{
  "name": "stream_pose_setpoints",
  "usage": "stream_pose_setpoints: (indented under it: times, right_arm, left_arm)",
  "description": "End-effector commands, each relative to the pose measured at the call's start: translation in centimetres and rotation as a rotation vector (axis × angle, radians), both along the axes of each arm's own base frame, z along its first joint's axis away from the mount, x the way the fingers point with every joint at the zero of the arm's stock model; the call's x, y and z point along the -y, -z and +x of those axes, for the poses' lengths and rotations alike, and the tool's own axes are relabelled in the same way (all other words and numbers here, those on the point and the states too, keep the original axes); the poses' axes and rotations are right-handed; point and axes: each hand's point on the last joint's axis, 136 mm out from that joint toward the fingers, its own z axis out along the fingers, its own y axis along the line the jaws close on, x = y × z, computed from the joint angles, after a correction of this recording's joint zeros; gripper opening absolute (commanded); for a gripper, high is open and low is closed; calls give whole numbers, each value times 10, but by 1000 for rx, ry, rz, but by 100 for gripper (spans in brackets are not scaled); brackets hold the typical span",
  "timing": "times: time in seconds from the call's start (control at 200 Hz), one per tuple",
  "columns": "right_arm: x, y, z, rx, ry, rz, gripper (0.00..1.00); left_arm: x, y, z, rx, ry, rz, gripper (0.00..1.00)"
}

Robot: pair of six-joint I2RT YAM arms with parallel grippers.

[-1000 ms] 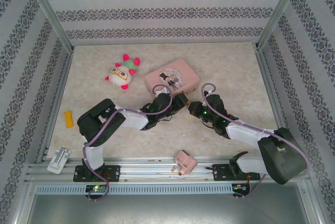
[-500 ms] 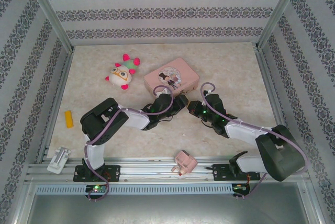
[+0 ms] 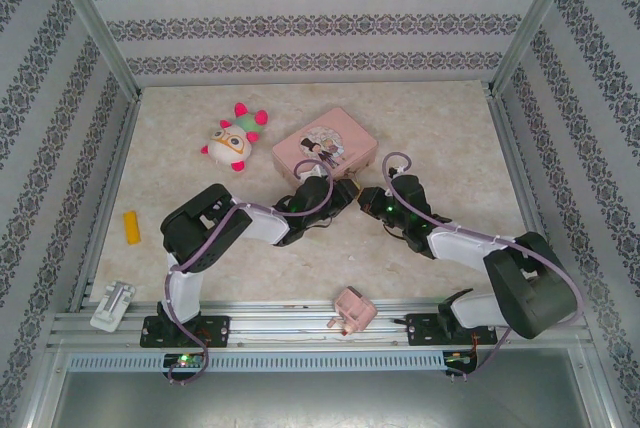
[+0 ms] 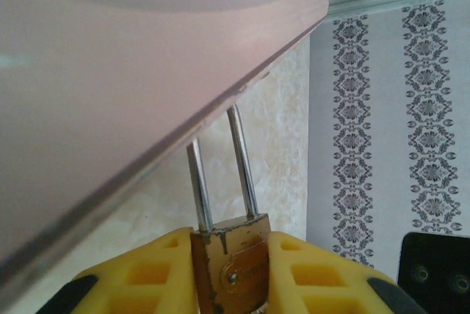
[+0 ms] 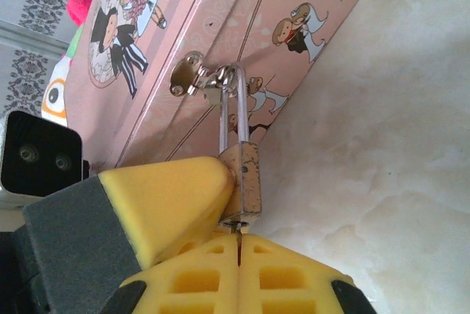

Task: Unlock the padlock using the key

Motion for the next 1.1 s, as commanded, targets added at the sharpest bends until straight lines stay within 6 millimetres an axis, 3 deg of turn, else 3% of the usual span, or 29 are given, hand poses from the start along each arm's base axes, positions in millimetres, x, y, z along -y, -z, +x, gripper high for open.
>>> stream_pose_setpoints:
  times: [0.0,0.26,0.34,0.43,0.655,0.81,0.944,1.094]
  right_arm:
    - [-7,-14,9,42,-13,27,0]
    - [-7,-13,8,41,-14,26,10]
    - [-6,-14,8,40,-13,26,17]
    - [-5,-14,7,43,-18,15,23]
    - [7,-15,-4,53,-20,-81,25]
    - [17,-15,-20,67,-37,-215,22]
    - [13,-15,-35,94,-99,-359,19]
    - [-3,-13,-41,125,-176,-432,18]
  left_arm:
    - [8,-9,2,7,19,-64,17]
    - [10,-10,1,14,34,-59,6]
    - [11,-11,2,19,34,-63,0]
    - [11,-13,2,25,39,-63,0]
    - [6,-18,-2,25,59,4,0]
    - [-8,-18,-11,-16,79,171,0]
    - [-23,-21,-16,-44,67,269,0]
    - [-25,-21,-20,-66,70,277,0]
